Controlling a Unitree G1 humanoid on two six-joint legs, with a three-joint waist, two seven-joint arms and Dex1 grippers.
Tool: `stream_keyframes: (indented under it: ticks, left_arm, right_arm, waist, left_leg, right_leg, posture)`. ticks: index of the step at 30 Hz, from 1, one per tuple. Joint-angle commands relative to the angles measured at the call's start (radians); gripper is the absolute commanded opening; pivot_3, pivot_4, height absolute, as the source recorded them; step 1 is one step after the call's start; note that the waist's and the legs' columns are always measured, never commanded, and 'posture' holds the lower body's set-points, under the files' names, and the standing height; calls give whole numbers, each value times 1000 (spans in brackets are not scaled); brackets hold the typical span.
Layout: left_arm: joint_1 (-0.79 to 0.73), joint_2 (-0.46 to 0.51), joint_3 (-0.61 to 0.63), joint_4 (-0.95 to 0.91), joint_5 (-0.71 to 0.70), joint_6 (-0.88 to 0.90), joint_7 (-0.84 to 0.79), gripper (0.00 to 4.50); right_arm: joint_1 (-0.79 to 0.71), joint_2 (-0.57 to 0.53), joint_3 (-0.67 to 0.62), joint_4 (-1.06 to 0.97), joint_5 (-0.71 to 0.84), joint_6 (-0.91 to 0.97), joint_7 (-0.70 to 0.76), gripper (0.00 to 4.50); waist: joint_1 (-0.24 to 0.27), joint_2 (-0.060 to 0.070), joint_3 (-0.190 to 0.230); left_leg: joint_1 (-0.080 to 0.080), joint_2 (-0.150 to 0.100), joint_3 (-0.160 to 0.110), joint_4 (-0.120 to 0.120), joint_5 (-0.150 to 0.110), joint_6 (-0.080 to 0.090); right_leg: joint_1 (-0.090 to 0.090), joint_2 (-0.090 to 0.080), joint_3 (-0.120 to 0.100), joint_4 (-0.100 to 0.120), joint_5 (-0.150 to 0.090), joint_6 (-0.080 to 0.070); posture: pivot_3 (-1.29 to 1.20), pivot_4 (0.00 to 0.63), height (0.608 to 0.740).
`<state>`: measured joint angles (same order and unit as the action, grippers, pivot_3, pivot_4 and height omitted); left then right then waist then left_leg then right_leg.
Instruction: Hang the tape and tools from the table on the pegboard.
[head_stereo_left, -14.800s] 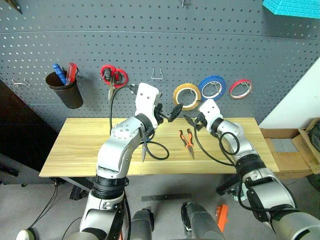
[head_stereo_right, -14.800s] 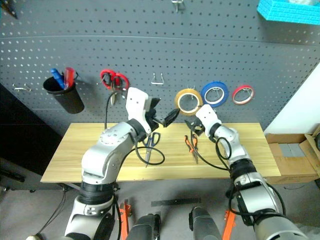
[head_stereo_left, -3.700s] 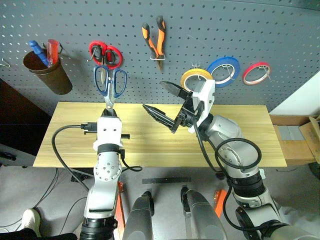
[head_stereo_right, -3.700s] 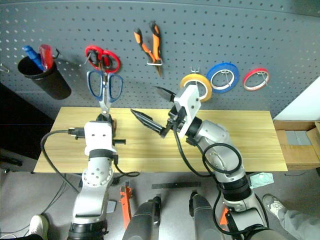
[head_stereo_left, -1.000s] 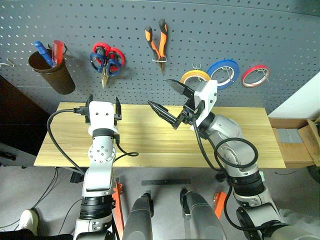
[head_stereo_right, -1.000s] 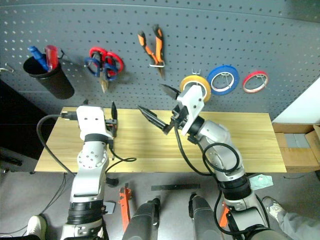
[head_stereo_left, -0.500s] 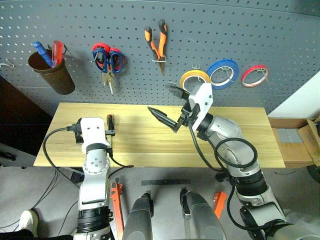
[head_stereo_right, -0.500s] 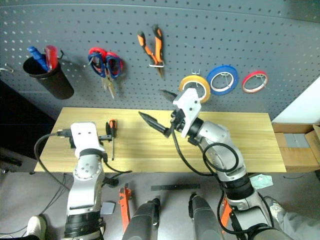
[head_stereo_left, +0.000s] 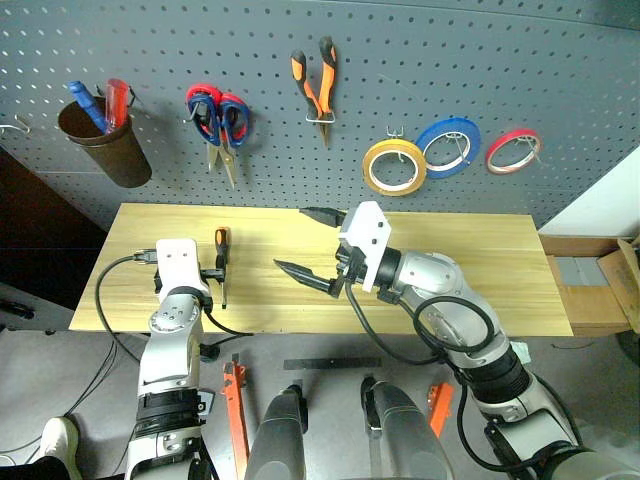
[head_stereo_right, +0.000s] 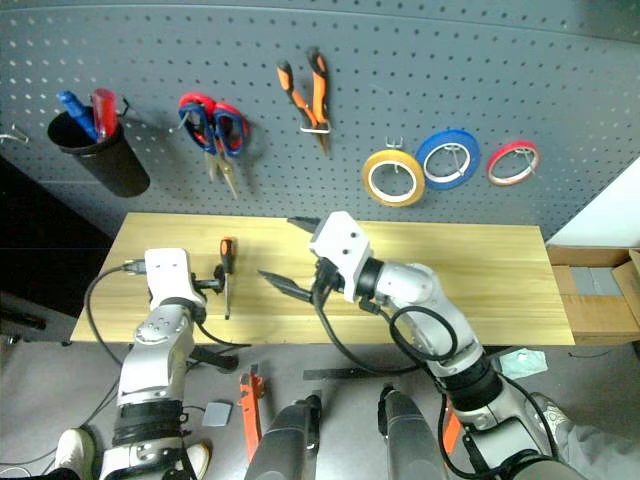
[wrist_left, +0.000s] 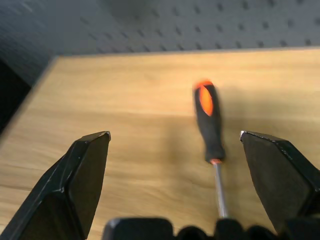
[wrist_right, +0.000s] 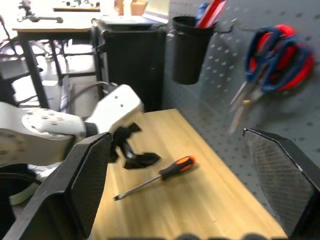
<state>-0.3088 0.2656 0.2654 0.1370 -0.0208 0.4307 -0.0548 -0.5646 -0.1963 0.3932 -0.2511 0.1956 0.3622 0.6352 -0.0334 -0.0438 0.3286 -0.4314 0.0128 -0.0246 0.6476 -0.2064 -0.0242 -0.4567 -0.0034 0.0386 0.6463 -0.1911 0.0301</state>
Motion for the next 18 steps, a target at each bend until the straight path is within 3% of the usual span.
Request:
stream_keyframes:
  ticks: [1, 18]
  left_arm:
    - [-18, 6, -30, 39, -11, -2, -30, 4469]
    - [-193, 131, -47, 410, -7, -126, -75, 4469]
  right_arm:
    - [-5, -8, 20, -54, -18, 14, 14, 4500]
    - [-24, 1, 17, -36, -48, 46, 17, 4500]
  waist:
    - [-1, 1, 4]
    - [-17, 3, 50]
  left_leg:
    - [0, 0, 0, 0, 0, 0]
    - [-1, 0, 0, -3, 0, 0]
  right_leg:
    - [0, 0, 0, 0, 0, 0]
    - [-2, -2, 1, -1, -1, 0]
  posture:
    - [-59, 408, 740]
    - [-91, 447, 740]
